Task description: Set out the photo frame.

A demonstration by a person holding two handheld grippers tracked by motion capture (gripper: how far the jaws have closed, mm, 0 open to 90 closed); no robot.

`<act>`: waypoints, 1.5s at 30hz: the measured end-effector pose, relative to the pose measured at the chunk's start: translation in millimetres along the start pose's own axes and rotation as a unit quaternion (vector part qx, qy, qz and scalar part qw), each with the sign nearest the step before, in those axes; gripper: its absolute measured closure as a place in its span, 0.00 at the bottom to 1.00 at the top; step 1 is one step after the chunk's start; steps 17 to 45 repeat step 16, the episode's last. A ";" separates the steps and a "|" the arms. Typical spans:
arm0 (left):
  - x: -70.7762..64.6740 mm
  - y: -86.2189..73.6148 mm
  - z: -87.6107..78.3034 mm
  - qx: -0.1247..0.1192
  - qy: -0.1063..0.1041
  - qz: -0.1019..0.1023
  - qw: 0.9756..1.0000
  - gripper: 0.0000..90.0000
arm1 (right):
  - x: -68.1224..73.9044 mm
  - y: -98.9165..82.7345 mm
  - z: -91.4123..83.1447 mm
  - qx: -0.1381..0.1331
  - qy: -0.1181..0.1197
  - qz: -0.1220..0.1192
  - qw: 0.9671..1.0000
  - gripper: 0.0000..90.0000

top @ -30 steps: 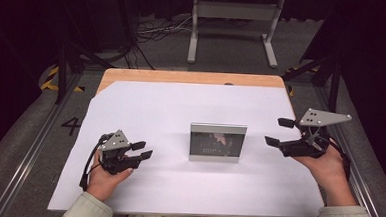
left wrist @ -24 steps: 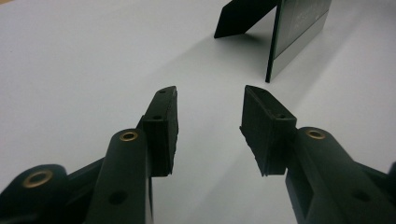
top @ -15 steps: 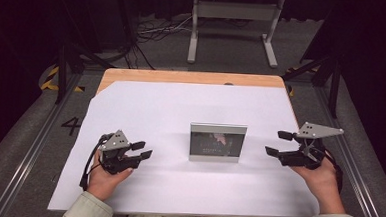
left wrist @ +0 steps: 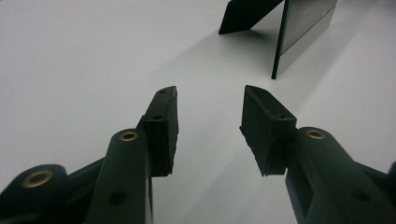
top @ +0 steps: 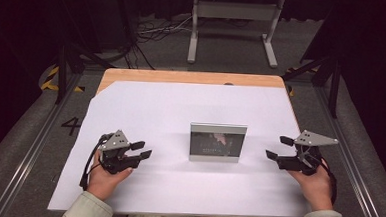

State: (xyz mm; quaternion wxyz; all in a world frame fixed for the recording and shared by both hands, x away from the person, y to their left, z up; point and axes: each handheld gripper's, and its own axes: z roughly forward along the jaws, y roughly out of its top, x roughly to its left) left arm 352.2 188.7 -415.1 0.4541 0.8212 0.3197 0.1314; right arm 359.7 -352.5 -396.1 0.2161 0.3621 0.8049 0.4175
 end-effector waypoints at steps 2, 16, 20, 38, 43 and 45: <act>1.9 -1.1 1.0 0.003 0.005 -0.001 1.000 0.63 | 1.6 -2.2 2.1 0.000 0.001 -0.005 1.000 0.25; 6.1 -2.0 3.7 0.006 0.004 -0.008 1.000 0.56 | -0.2 -6.3 4.3 0.008 0.005 0.002 1.000 0.22; 6.1 -2.0 3.7 0.006 0.004 -0.008 1.000 0.56 | -0.2 -6.3 4.3 0.008 0.005 0.002 1.000 0.22; 6.1 -2.0 3.7 0.006 0.004 -0.008 1.000 0.56 | -0.2 -6.3 4.3 0.008 0.005 0.002 1.000 0.22; 6.1 -2.0 3.7 0.006 0.004 -0.008 1.000 0.56 | -0.2 -6.3 4.3 0.008 0.005 0.002 1.000 0.22; 6.1 -2.0 3.7 0.006 0.004 -0.008 1.000 0.56 | -0.2 -6.3 4.3 0.008 0.005 0.002 1.000 0.22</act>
